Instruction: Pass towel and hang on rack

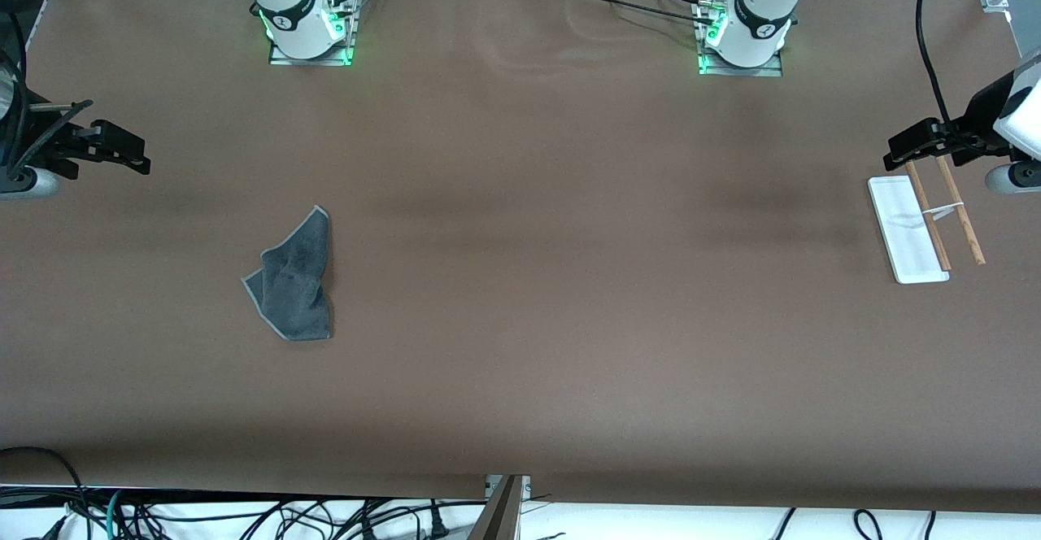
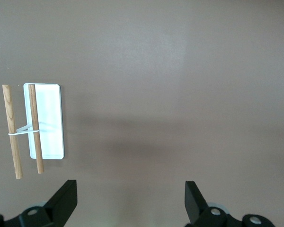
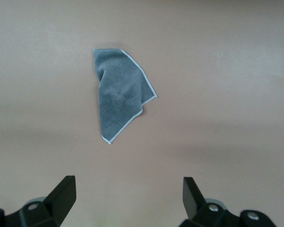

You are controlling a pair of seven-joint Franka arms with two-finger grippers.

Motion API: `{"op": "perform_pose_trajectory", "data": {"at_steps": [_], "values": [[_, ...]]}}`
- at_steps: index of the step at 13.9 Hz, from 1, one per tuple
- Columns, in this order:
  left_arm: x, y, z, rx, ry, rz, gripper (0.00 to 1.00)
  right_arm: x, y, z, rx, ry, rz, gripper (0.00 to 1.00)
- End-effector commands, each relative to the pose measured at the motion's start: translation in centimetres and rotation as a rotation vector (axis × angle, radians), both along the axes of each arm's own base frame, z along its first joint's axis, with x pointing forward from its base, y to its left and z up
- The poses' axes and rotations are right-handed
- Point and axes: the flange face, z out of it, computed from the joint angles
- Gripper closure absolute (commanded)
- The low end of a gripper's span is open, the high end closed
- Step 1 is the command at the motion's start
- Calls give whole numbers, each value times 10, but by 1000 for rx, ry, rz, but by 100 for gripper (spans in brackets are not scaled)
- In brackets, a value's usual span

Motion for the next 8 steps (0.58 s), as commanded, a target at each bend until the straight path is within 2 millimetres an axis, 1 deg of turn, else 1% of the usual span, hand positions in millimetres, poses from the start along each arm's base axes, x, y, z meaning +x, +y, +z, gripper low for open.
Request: {"op": "perform_pose_trajectory", "data": {"at_steps": [1,8], "values": [[3,-2,6,-6,1,-22,0,5,0,5,10,-10,9,0],[4,-3,7,-6,0,-25,0,8,1,5,3,-25,17,0]]}}
